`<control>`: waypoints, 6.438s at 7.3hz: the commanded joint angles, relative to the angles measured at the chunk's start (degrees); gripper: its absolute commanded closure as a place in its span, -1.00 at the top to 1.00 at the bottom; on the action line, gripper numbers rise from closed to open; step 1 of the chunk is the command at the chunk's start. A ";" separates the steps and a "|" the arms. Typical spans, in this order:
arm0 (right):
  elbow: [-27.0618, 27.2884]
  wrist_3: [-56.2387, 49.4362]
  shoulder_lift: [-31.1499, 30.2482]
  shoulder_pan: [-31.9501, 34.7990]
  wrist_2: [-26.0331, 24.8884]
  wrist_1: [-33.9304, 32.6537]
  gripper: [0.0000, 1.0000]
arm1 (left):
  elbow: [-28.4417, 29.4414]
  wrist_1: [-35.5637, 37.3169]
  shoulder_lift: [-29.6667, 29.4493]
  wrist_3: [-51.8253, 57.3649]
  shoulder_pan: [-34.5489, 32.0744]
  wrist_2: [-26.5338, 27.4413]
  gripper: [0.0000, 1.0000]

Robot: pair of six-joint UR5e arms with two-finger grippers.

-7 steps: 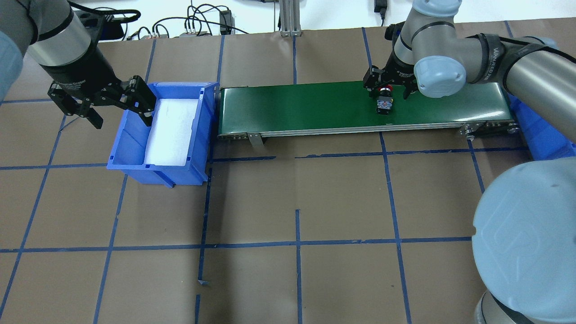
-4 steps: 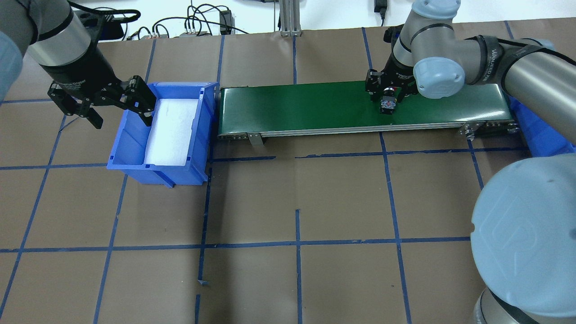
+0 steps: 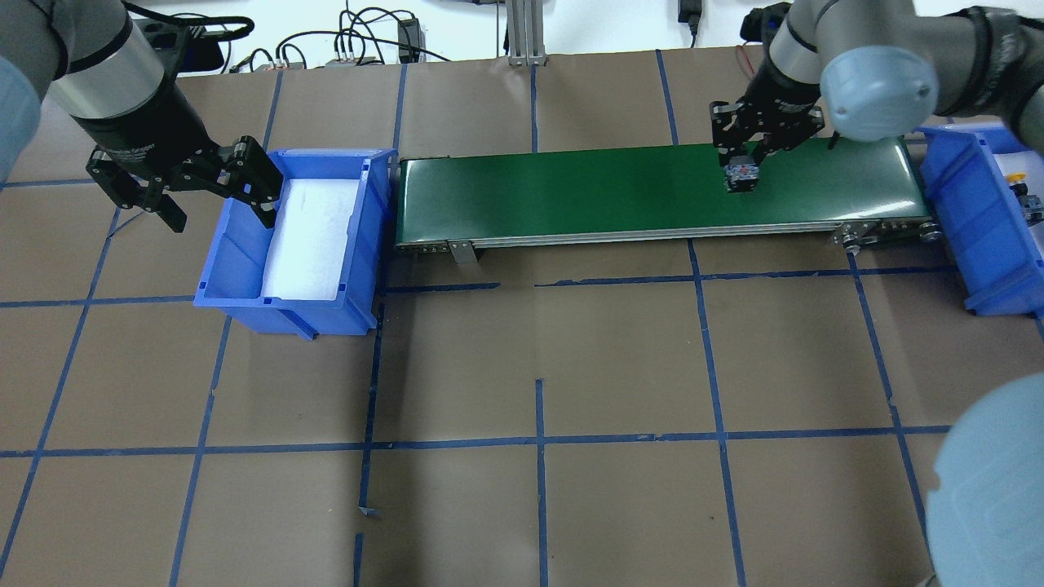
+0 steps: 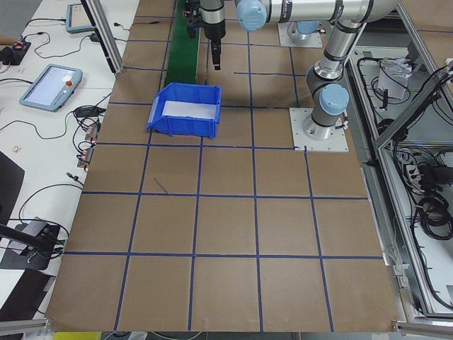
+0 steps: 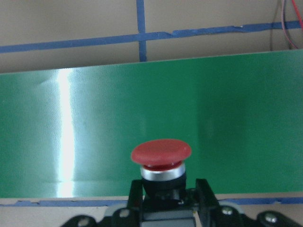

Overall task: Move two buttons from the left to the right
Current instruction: 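Lift the red button and carry it into the far blue bin, then lower the red button onto the foam beside the yellow button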

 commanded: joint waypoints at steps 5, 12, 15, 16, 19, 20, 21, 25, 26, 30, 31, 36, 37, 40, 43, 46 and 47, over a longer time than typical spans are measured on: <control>-4.83 -39.10 -1.11 -28.62 -2.54 7.29 -0.93 | -0.09 -0.02 -0.01 0.00 0.03 0.07 1.00; -5.00 -44.92 7.71 -32.49 -2.54 -1.90 -0.93 | -0.09 0.06 -0.01 0.00 0.03 -0.02 1.00; -4.82 -45.98 10.07 -32.94 -2.63 -4.87 -0.93 | -0.09 0.06 -0.01 0.00 0.03 -0.02 1.00; -4.91 -46.06 10.17 -33.90 -2.89 -5.32 -0.93 | -0.09 -0.02 -0.01 0.00 -0.06 -0.02 1.00; -4.74 -46.68 12.00 -34.09 -2.81 -7.60 -0.93 | -0.09 -0.02 -0.01 0.00 0.03 -0.02 1.00; -4.74 -46.68 12.36 -34.09 -2.81 -8.22 -0.92 | -0.17 -0.02 -0.01 0.00 0.03 -0.02 1.00; -5.00 -46.68 12.37 -34.09 -2.89 -8.22 -0.92 | -0.09 -0.02 -0.01 0.00 0.03 -0.02 1.00; -4.91 -46.07 12.28 -34.09 -2.11 -9.98 -0.85 | -0.09 -0.02 -0.01 0.00 -0.06 -0.02 1.00; -4.83 -45.54 12.28 -34.09 -1.93 -9.98 -0.85 | -0.09 -0.02 -0.01 0.00 0.03 -0.10 1.00; -4.65 -45.62 12.37 -34.09 1.41 -10.07 -0.85 | -0.17 -0.02 -0.01 0.00 -0.06 -0.02 1.00; -4.65 -45.71 12.54 -34.09 1.50 -10.07 -0.85 | -0.17 -0.02 -0.01 0.00 -0.06 -0.02 1.00; -4.47 -46.24 13.24 -34.09 1.24 -11.56 -0.71 | -0.26 -0.02 -0.01 0.00 -0.06 -0.02 1.00; -4.47 -46.24 13.33 -34.09 1.24 -11.65 -0.69 | -0.18 -0.02 -0.01 0.00 -0.06 -0.02 1.00; -4.73 -46.33 13.33 -34.09 0.88 -12.18 -0.69 | -0.09 -0.02 -0.01 0.00 0.03 -0.02 1.00; -4.74 -46.59 13.42 -34.09 0.80 -13.23 -0.69 | -0.09 -0.02 -0.01 0.09 0.12 0.07 1.00; -4.30 -46.59 13.42 -34.09 1.32 -13.23 -0.69 | 0.00 -0.02 -0.01 0.09 0.21 0.16 1.00; -4.21 -46.59 13.51 -34.09 1.41 -13.23 -0.69 | 0.00 -0.02 -0.01 0.09 0.21 -0.02 1.00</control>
